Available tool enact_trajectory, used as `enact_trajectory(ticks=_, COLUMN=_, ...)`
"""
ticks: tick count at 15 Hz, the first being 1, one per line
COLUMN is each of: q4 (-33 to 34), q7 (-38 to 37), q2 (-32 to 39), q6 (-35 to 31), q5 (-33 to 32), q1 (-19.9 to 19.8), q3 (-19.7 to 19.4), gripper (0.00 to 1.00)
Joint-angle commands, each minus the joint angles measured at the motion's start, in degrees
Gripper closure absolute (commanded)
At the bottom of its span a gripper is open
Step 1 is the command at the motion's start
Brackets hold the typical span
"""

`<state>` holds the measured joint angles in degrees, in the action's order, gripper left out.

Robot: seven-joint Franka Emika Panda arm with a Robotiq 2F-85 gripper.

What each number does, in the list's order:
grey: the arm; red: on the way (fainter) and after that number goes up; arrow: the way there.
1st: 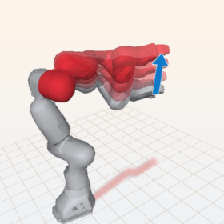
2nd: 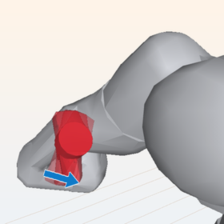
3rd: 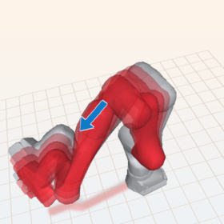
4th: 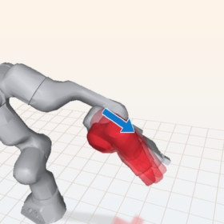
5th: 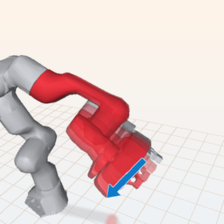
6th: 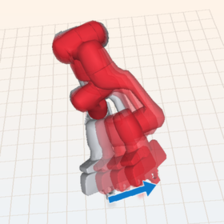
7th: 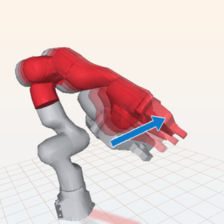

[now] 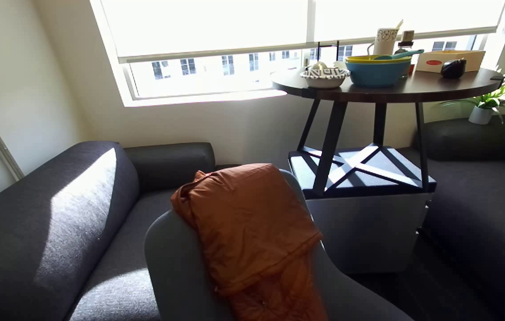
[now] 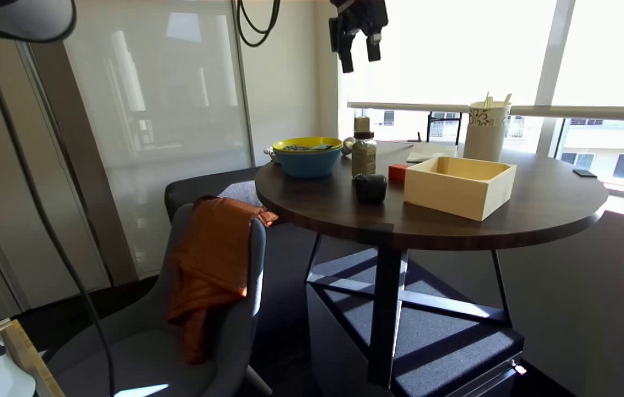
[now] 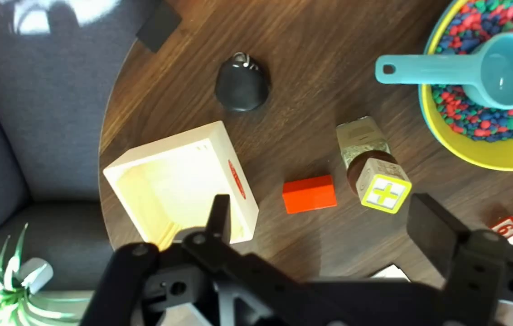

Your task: Lift the small box from the table and put it on top of the salt shaker

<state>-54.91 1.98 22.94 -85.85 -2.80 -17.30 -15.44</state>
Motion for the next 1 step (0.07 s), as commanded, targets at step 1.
enact_trajectory(ticks=1, q4=-1.2, q7=3.3, q2=-2.2, q6=-0.6, q5=0.0, q1=-0.5, q3=0.0, gripper=0.00)
